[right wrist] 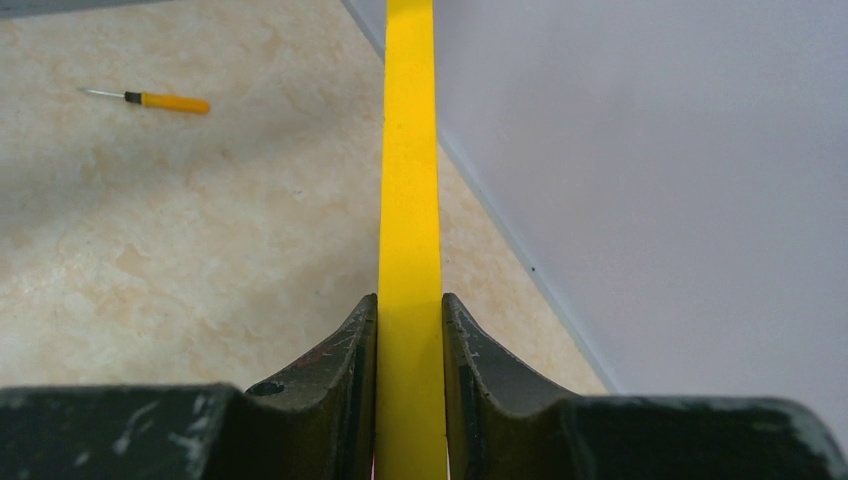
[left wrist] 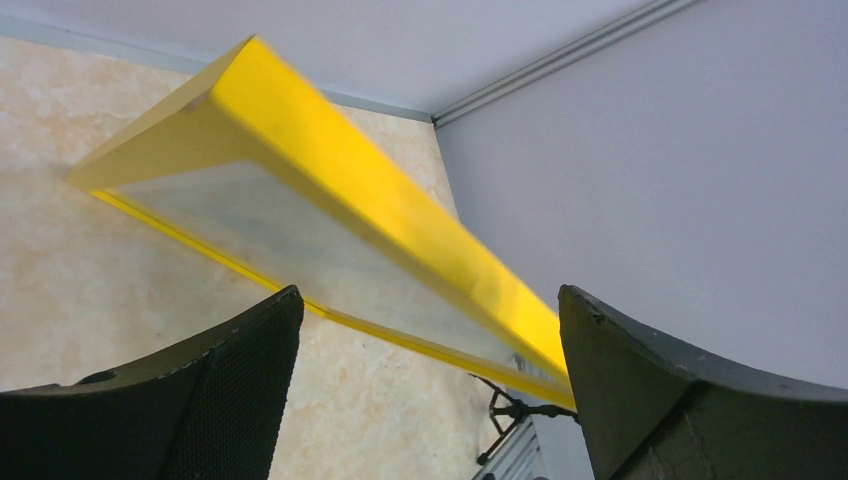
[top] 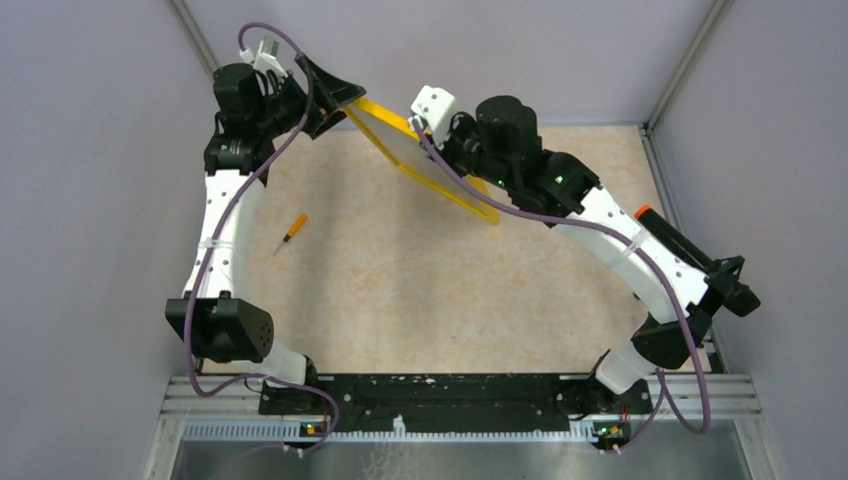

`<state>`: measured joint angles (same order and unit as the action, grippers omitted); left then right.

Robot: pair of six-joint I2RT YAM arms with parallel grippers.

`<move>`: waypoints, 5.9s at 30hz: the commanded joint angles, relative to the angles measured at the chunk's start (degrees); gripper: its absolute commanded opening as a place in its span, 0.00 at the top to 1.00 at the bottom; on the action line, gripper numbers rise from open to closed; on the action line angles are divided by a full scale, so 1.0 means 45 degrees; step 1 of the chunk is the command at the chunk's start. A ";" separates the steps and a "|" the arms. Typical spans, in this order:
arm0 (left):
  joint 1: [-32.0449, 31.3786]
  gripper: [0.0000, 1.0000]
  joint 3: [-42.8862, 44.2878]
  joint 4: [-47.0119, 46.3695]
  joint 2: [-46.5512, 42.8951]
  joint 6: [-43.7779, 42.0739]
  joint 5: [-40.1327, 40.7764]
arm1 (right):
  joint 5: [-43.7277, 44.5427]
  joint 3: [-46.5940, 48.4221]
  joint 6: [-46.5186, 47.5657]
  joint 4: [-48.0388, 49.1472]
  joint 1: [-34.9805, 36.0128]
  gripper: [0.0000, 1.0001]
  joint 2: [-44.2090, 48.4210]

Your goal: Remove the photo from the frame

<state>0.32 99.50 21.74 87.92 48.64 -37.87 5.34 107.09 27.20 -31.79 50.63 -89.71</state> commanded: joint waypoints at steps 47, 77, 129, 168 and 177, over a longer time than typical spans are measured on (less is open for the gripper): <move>0.1589 1.00 -0.6623 0.6720 0.1909 -1.3019 -0.4588 | -0.6127 -0.3757 -0.1570 -0.2446 -0.3559 0.01 0.0981; 0.1165 0.18 -0.1626 0.6400 0.5100 -1.3962 0.1141 | -0.7657 -0.6169 -0.2170 -0.1655 -0.5451 0.01 0.0159; 0.0205 0.97 0.4787 1.0430 0.9642 -1.7751 0.6823 | -0.8282 -0.4272 -0.3249 -0.1263 -0.5968 0.01 -0.0663; -0.0774 1.00 -0.2545 -0.9574 0.0643 0.1012 -0.5784 | -0.7895 0.0445 -0.8748 0.4571 -0.3115 0.44 -0.3437; -0.0485 1.00 -0.2929 -0.9708 0.0373 0.0588 -0.6092 | -0.8407 -0.0240 -0.6549 0.2936 -0.2990 0.98 -0.3193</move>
<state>-2.70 86.56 -17.23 93.78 51.77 -63.46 -32.08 106.94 -8.64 -13.69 36.80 -105.62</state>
